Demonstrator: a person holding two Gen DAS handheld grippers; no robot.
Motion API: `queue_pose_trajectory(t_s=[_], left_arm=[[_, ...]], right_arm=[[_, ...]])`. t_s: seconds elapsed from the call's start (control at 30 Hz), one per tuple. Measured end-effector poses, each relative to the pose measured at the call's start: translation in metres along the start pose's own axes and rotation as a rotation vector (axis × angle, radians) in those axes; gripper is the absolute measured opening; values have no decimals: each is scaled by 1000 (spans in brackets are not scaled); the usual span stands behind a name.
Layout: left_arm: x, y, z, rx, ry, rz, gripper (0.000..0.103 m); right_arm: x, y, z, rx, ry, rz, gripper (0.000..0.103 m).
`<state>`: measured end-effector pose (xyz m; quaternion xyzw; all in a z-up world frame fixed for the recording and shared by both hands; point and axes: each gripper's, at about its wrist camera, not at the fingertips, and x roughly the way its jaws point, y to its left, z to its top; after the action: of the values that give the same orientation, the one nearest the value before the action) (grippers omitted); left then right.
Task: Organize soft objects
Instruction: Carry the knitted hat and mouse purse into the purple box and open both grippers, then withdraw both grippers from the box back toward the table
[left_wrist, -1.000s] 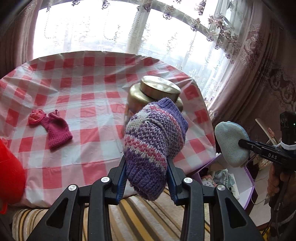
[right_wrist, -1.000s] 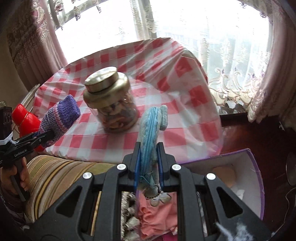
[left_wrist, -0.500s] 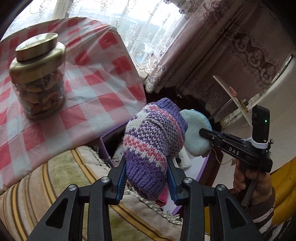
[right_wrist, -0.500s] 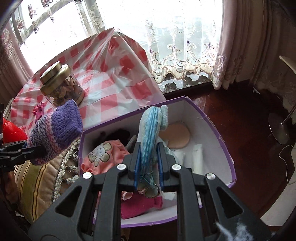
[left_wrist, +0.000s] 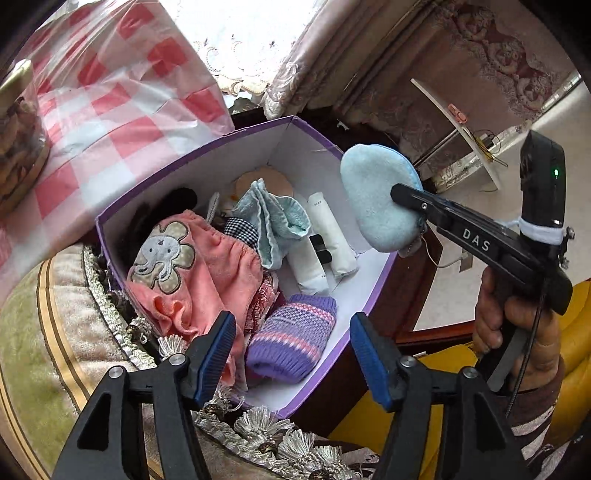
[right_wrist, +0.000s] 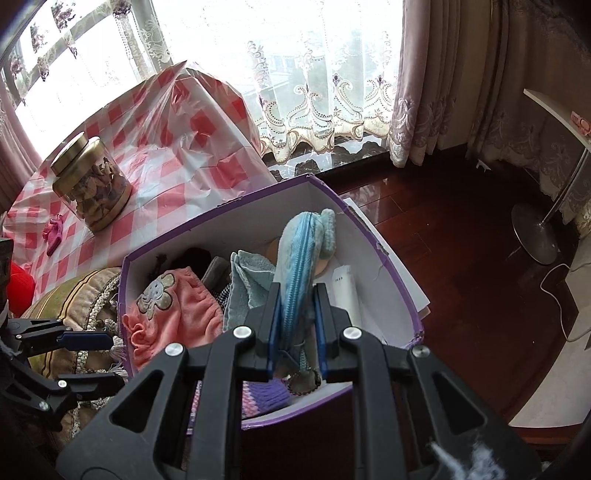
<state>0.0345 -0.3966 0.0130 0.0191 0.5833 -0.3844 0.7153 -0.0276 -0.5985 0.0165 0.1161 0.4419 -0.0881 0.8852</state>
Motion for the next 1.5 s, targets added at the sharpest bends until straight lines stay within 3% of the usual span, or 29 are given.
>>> queue_pose_trajectory(t_s=[0.23, 0.3, 0.33, 0.37, 0.73, 0.8, 0.87, 0.93, 1.0, 1.13, 1.33, 1.5], left_arm=[[-6, 16, 1, -65, -20, -13, 65], [-9, 17, 0, -71, -23, -14, 65], [-10, 17, 0, -71, -25, -15, 65], [-11, 17, 0, -70, -27, -15, 65], [-19, 29, -1, -106, -48, -16, 65], [-21, 31, -1, -109, -53, -17, 65], [-22, 33, -1, -115, -60, -22, 65], [-22, 35, -2, -123, -61, -26, 65], [-23, 36, -2, -125, -61, -27, 65], [-27, 40, -3, -129, -71, -23, 65], [-35, 48, -3, -150, -94, -22, 65], [-60, 71, -4, -178, -164, 34, 65]], right_arm=[[12, 8, -7, -31, 63, -9, 24], [17, 15, -10, -59, 96, 1, 41], [20, 16, -11, -62, 108, 7, 64], [19, 18, -11, -64, 104, 9, 76], [30, 28, -14, -91, 128, 26, 78], [47, 29, -21, -63, 197, 81, 78], [62, 36, -31, -29, 271, 216, 78], [70, 55, -40, -67, 300, 293, 78], [72, 75, -45, -136, 306, 317, 78], [60, 80, -42, -174, 264, 235, 78], [42, 73, -27, -147, 205, 211, 78], [19, 102, -8, -222, 97, 197, 78]])
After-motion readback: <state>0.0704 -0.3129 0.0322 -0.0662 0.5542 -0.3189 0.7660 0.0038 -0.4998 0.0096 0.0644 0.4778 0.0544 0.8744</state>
